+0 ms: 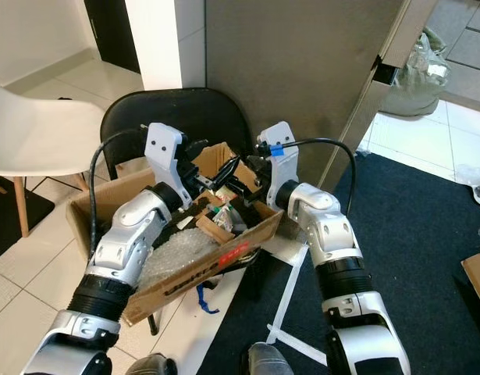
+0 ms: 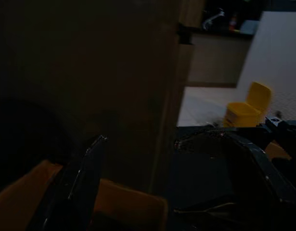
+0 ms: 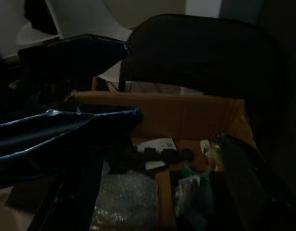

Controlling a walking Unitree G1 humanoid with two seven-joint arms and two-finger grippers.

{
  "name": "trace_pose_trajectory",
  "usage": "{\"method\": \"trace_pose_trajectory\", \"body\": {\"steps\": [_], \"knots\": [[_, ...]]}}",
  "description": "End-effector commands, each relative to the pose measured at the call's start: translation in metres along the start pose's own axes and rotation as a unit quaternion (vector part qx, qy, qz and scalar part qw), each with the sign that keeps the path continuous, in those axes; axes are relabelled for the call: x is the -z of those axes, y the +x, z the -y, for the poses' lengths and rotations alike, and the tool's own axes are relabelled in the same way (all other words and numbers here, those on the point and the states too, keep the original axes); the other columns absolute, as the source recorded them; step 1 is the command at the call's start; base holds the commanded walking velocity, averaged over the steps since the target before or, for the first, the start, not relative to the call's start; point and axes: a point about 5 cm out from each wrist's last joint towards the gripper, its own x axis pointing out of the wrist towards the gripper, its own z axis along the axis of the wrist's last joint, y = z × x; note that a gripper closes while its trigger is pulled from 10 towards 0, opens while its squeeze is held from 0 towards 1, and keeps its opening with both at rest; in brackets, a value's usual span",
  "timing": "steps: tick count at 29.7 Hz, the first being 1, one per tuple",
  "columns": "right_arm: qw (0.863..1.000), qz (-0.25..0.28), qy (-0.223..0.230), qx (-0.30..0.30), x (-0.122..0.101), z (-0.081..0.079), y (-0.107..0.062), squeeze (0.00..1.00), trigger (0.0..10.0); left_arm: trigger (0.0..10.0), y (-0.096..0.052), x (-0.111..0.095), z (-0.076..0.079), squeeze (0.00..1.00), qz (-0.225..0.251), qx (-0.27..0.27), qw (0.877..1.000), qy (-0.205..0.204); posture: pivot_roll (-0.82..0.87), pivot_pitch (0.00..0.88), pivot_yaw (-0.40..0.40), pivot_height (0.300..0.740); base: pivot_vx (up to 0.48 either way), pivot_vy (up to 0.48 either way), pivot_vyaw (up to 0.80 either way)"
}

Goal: Picking trash to rubbish bin

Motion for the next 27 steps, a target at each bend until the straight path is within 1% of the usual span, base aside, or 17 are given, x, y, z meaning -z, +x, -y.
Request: {"method": "trace_pose_trajectory", "body": {"steps": [1, 27], "knots": [[1.0, 0.012, -0.008, -0.004, -0.0048, -0.0002, 0.0011, 0.0, 10.0, 10.0, 0.0013, 0.0078, 0.0039, 0.0, -0.024, 0.011, 1.0, 0.005, -0.02, 0.0, -0.082, 0.74, -0.304, 0.0, 0.0], [1.0, 0.013, -0.008, -0.006, -0.0052, 0.0, 0.0013, 0.0, 10.0, 10.0, 0.0013, 0.0072, 0.0038, 0.0, -0.023, 0.011, 1.0, 0.005, -0.02, 0.0, -0.083, 0.74, -0.306, 0.0, 0.0]]}}
